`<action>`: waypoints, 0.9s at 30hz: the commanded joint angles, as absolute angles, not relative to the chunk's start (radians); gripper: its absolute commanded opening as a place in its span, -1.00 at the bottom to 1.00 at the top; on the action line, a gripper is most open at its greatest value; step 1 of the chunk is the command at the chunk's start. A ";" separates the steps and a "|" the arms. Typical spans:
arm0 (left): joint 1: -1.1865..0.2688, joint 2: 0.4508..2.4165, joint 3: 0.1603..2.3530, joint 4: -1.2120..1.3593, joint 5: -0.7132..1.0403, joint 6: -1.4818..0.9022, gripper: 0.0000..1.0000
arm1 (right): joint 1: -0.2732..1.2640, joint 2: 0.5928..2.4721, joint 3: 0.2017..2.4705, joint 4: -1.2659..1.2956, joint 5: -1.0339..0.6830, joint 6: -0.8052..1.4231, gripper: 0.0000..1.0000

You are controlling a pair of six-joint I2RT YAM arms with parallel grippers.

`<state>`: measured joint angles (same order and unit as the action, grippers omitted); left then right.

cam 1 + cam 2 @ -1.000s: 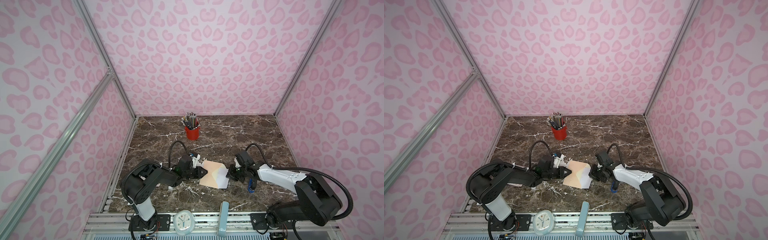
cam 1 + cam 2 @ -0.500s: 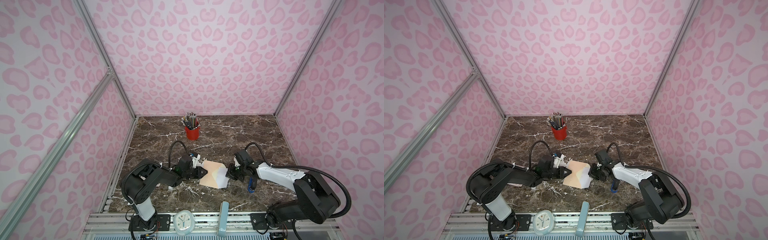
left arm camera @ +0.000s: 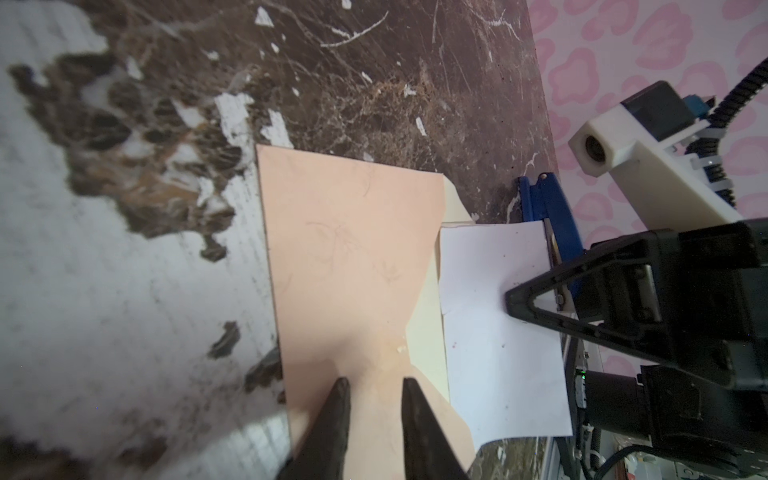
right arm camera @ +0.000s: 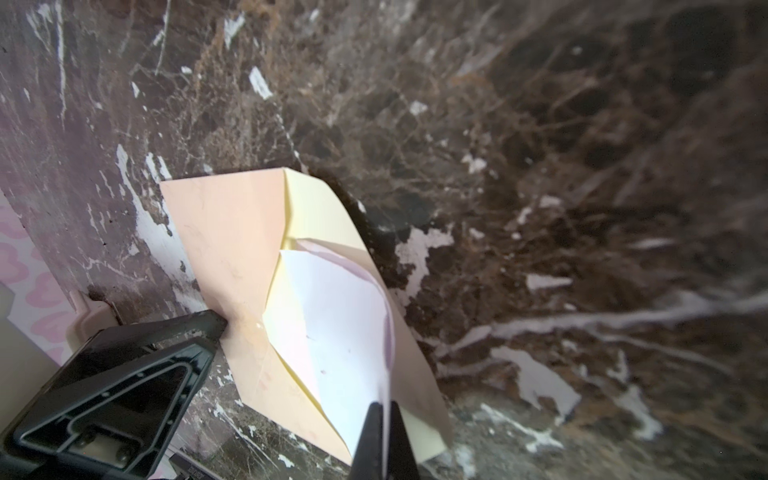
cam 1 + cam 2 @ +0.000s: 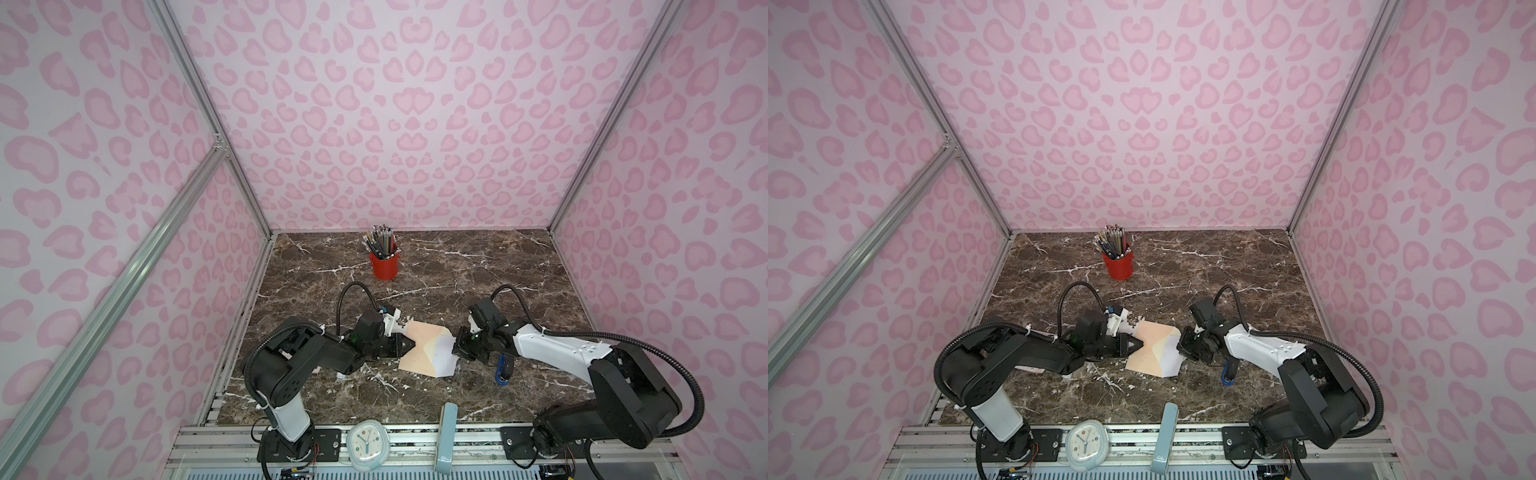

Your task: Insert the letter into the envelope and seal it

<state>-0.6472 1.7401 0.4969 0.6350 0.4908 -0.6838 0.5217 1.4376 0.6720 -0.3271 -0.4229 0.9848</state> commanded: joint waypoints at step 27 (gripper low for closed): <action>-0.645 1.734 0.479 0.439 0.439 -0.660 -0.47 | 0.522 1.521 0.754 -0.448 -0.444 1.022 -1.00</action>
